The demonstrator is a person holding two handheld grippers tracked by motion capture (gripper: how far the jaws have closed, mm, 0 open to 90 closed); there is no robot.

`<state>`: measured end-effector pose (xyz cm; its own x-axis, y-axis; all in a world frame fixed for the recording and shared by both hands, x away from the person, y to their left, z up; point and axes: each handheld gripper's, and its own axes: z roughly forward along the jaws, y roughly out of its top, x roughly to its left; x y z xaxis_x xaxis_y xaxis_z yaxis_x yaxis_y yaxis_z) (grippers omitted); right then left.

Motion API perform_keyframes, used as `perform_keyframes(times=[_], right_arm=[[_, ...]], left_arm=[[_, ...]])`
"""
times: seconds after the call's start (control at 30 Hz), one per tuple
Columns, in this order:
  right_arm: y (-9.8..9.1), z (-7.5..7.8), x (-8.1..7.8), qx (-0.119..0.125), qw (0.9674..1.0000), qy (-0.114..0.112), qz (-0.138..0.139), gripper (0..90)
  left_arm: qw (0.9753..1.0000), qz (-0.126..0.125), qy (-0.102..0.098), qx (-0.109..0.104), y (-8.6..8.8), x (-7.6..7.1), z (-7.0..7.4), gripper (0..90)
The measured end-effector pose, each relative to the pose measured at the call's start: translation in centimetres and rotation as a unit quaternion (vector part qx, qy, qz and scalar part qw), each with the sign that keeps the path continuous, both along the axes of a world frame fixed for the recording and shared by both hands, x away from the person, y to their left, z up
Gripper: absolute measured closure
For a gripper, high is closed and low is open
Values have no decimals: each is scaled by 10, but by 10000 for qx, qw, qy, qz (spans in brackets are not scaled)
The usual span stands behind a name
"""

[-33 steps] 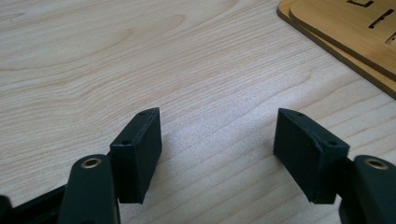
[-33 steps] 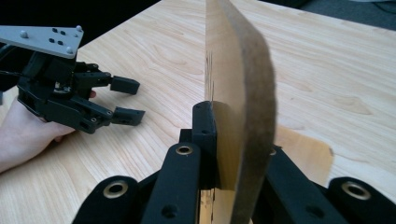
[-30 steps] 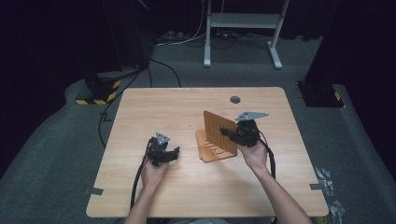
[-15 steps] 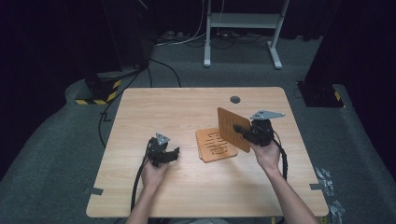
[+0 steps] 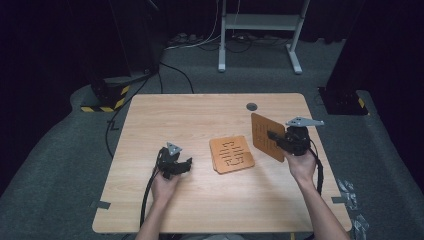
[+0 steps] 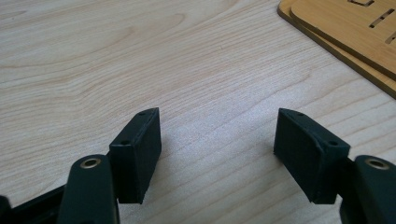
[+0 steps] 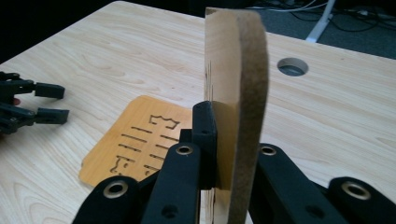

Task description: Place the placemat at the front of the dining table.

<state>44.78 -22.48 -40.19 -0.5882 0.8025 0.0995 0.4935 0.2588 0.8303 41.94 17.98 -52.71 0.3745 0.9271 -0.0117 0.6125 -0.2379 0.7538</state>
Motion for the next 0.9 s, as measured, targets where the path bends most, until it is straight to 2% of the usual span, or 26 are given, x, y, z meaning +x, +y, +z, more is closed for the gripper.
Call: perform_keyframes(times=[0.5, 0.9], right_arm=[[-26, -3, -1, 51, 9994, 82, -342, 859], [-46, -12, -2, 132, 9978, 165, -624, 858]], left_arm=[[10000, -1, 0, 0, 0, 0, 0, 319], [10000, -7, 2, -9, 0, 0, 0, 319]])
